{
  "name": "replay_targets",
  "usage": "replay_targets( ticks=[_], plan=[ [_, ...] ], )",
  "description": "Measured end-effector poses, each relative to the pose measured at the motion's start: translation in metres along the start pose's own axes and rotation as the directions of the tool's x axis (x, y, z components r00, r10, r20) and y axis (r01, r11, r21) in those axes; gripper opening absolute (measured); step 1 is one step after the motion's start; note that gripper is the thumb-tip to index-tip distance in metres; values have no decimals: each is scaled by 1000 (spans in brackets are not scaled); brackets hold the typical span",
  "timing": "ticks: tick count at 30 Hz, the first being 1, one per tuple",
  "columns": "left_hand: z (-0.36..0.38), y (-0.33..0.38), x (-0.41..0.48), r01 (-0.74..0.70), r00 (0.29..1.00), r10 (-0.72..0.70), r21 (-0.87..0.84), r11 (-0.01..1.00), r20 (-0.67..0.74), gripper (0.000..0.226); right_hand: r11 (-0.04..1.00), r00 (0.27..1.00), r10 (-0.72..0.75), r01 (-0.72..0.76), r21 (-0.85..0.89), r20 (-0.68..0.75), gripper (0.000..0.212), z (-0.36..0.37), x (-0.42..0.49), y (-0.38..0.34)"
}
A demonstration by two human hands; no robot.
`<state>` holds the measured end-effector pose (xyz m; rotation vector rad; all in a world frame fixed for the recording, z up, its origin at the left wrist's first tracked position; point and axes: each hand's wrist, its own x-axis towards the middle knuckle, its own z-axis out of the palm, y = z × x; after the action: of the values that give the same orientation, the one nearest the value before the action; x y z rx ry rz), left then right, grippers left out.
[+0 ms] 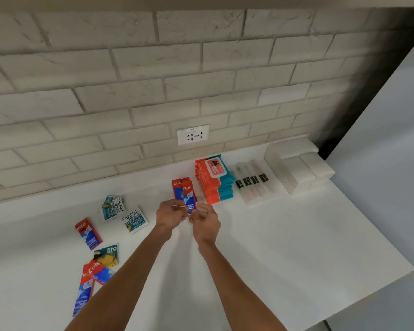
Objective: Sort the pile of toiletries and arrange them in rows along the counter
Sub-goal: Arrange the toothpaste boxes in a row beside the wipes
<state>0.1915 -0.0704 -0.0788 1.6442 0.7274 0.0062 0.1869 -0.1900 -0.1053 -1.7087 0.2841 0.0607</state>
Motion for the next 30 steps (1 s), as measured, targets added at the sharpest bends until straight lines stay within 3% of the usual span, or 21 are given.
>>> replay_targets(
  ticks=[6, 9, 13, 19, 24, 30],
  plan=[
    [19, 6, 22, -40, 998, 43, 66, 997, -49, 22, 1000, 1000, -25, 25, 8, 0, 24, 6, 32, 0],
    [19, 5, 22, -148, 984, 165, 226, 963, -60, 9, 1000, 1000, -21, 21, 14, -23, 23, 10, 37, 0],
    [14, -10, 31, -229, 956, 290, 495, 838, -50, 17, 1000, 999, -29, 29, -11, -15, 22, 18, 49, 2],
    [3, -24, 28, -314, 935, 317, 778, 543, 156, 51, 992, 999, -46, 47, -115, 7, 19, 25, 60, -1],
    [-4, -34, 36, -323, 939, 259, 835, 445, 225, 55, 962, 993, -55, 81, -261, 103, 15, 27, 73, 10],
    [-3, -37, 38, -313, 943, 252, 833, 457, 216, 54, 835, 947, -76, 232, -500, 313, 37, 19, 75, 8]
  ],
)
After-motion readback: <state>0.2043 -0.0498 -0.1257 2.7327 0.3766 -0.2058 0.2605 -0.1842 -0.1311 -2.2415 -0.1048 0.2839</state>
